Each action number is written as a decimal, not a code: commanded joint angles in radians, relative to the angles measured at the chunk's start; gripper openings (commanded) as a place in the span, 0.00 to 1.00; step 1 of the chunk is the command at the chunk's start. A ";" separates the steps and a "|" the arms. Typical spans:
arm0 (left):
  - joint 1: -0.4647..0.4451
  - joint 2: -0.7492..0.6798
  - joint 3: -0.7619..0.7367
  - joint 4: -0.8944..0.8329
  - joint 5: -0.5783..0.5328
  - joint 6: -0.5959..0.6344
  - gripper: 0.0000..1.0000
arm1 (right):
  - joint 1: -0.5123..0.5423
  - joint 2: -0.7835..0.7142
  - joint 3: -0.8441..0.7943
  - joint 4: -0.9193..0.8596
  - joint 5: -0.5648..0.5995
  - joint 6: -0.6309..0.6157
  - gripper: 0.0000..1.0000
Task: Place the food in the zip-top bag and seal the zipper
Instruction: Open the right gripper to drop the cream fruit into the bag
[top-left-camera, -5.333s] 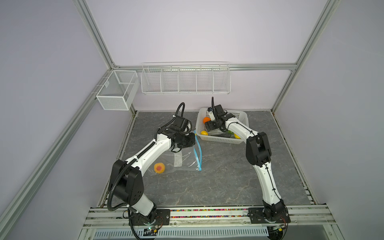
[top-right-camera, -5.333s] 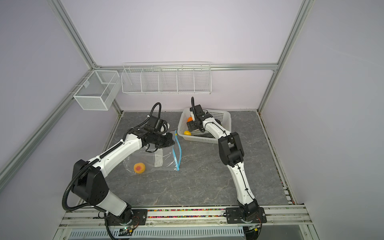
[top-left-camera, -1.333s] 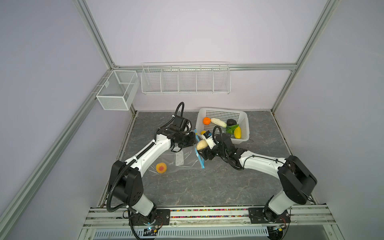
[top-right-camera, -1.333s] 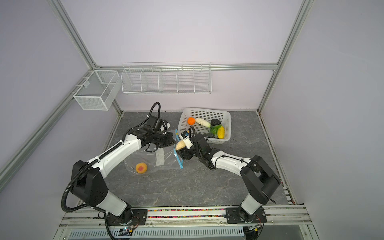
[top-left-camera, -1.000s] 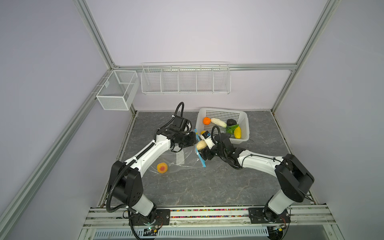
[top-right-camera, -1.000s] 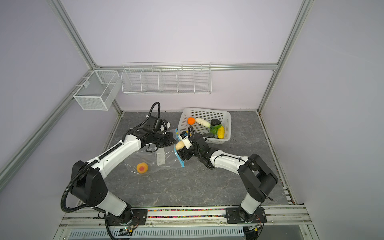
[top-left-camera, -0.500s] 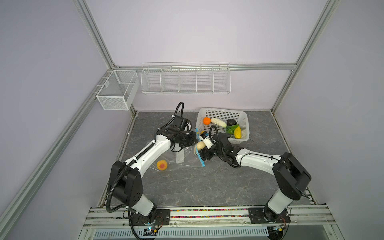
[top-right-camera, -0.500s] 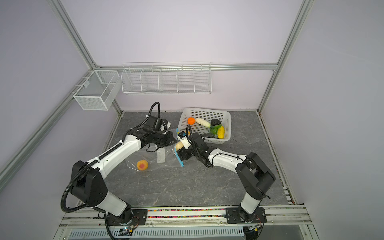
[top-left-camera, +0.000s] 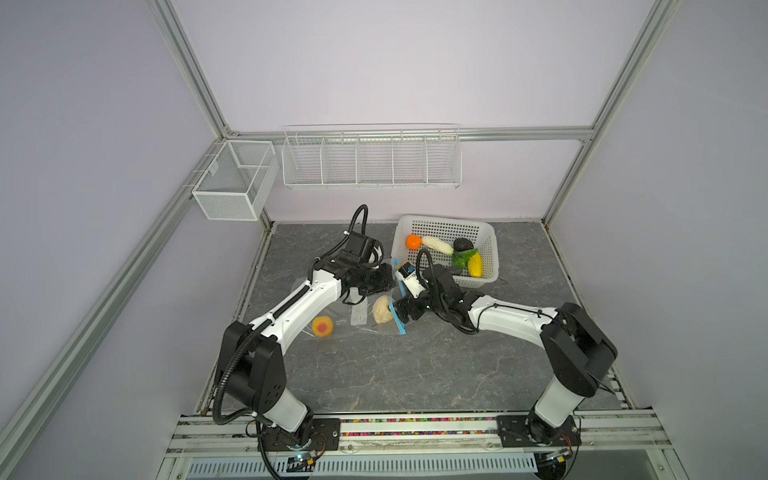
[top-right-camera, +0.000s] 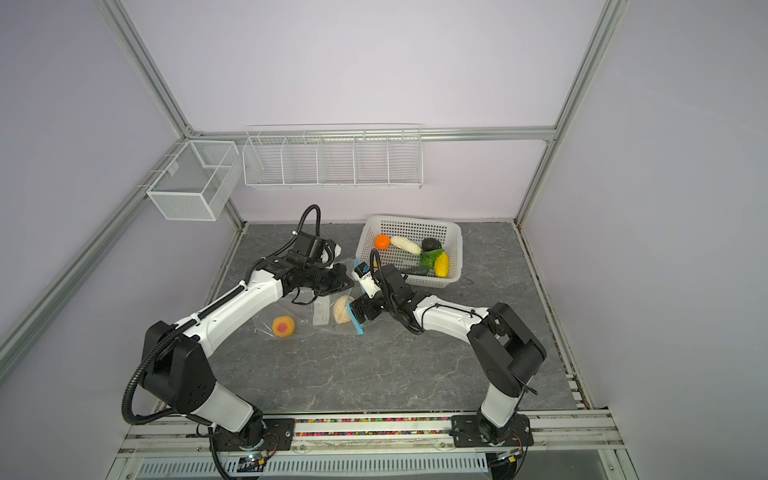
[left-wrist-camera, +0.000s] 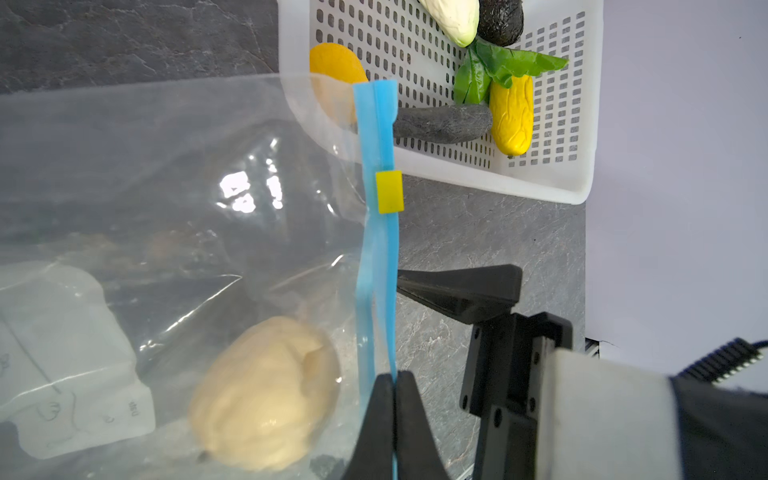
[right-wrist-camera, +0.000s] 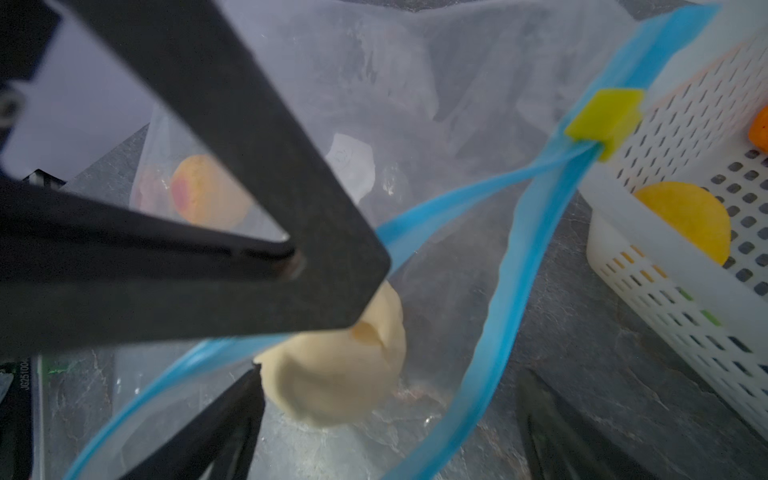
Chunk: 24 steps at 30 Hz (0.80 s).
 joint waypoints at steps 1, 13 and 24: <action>0.004 -0.019 -0.012 0.012 0.011 0.003 0.00 | 0.005 0.008 0.019 -0.007 -0.024 0.000 0.95; 0.003 -0.024 -0.010 0.015 0.011 0.002 0.00 | 0.004 -0.045 -0.009 -0.024 0.001 0.025 0.94; 0.007 -0.025 -0.002 0.019 -0.007 0.007 0.00 | -0.092 -0.065 0.067 -0.260 -0.061 0.530 0.83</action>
